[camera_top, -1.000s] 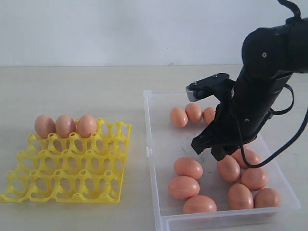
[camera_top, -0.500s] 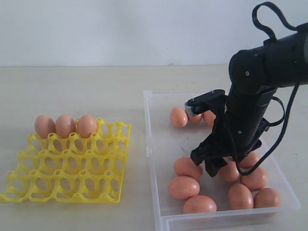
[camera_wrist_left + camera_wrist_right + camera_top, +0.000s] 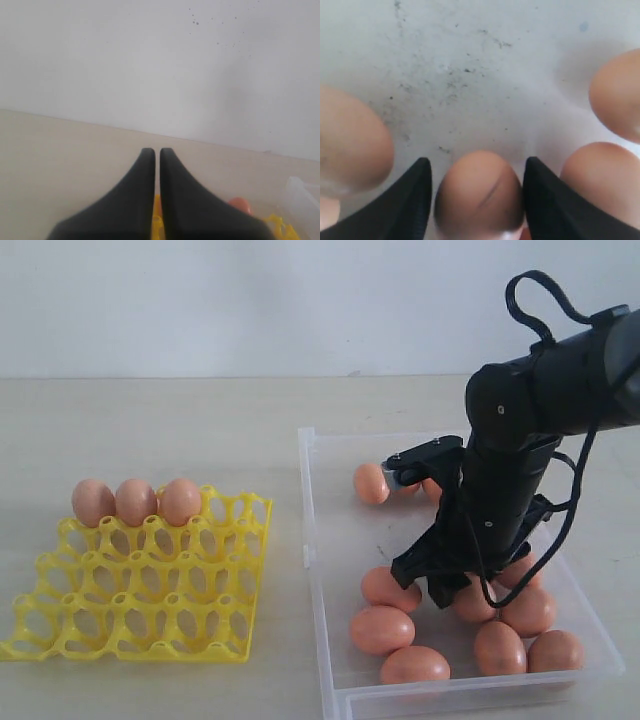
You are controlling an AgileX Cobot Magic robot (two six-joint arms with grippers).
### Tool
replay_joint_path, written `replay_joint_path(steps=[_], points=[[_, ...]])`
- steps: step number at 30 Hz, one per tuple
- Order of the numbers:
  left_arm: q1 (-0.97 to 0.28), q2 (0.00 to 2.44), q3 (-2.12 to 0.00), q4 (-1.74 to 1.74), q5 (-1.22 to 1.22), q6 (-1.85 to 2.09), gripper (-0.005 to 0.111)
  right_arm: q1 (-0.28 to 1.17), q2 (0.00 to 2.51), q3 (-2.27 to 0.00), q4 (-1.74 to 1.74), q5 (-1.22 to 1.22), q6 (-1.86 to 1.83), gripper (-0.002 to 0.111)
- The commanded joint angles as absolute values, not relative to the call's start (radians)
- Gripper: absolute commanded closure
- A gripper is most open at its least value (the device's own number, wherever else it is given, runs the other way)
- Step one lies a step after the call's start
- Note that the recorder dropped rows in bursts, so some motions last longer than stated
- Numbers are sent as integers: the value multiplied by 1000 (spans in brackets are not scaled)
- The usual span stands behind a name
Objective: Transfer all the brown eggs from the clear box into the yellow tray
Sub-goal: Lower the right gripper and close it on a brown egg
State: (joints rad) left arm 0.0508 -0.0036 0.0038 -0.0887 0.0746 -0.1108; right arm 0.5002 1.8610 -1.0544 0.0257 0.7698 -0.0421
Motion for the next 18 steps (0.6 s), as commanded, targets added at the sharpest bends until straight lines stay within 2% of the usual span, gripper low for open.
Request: replay_joint_path(steps=[1,4,10,18], points=[[45,0,0,-89,68,-112,103,497,1861,-1059,-5,764,-39,85],[45,0,0,-89,68,-112,103,497,1861,-1059,-10,762,-43,108],[45,0,0,-89,68,-112,103,497,1861,-1059,-12,713,-62,108],[45,0,0,-89,68,-112,103,499,1785,-1055,-9,500,-56,108]])
